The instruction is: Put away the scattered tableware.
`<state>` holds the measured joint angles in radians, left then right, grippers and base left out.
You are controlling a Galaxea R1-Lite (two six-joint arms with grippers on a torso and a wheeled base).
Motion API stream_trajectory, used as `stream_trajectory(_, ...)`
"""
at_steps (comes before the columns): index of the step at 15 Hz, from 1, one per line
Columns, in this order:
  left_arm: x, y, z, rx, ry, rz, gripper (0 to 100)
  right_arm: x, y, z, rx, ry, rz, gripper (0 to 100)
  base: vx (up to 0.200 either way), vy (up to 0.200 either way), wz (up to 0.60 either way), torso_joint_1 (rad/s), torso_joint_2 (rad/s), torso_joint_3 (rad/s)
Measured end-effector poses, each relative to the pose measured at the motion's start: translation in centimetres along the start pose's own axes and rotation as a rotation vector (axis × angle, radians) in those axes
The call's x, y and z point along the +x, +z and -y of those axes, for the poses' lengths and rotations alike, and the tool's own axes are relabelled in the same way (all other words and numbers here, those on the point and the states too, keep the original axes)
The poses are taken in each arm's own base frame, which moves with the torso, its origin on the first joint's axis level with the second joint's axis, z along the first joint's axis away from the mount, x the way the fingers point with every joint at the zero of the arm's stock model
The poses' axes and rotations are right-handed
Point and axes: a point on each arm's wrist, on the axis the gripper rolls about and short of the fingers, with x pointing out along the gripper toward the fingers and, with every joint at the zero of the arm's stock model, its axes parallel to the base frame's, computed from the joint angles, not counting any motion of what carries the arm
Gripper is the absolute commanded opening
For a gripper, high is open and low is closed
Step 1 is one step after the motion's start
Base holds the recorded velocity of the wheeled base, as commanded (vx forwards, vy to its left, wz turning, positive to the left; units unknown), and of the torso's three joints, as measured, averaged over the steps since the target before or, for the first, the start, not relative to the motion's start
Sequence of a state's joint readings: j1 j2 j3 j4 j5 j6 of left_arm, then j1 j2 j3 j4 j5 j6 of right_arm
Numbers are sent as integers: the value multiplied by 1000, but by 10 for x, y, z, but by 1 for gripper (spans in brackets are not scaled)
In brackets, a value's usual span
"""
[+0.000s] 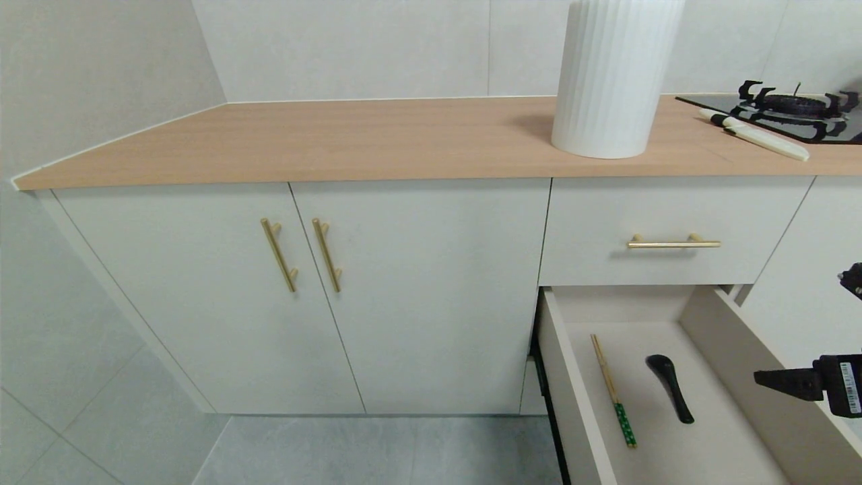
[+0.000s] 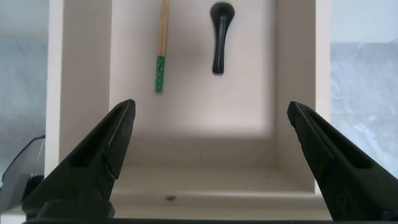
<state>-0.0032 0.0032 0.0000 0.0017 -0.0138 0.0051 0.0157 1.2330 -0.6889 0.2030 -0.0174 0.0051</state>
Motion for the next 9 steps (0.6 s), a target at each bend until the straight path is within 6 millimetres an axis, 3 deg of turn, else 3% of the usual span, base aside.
stream_trajectory(3, 0, 0, 0, 0, 0, 0, 100, -1, -1, -2, -9, 8, -1, 100, -200, 0, 0, 4, 1, 2)
stream_trajectory(6, 0, 0, 0, 0, 0, 0, 100, -1, -7, -4, -21, 14, -50, 100, 0, 0, 0, 0, 0, 0)
stream_trajectory(9, 0, 0, 0, 1, 0, 0, 100, 1, -21, -10, -93, 44, -229, 100, 0, 0, 0, 0, 0, 0)
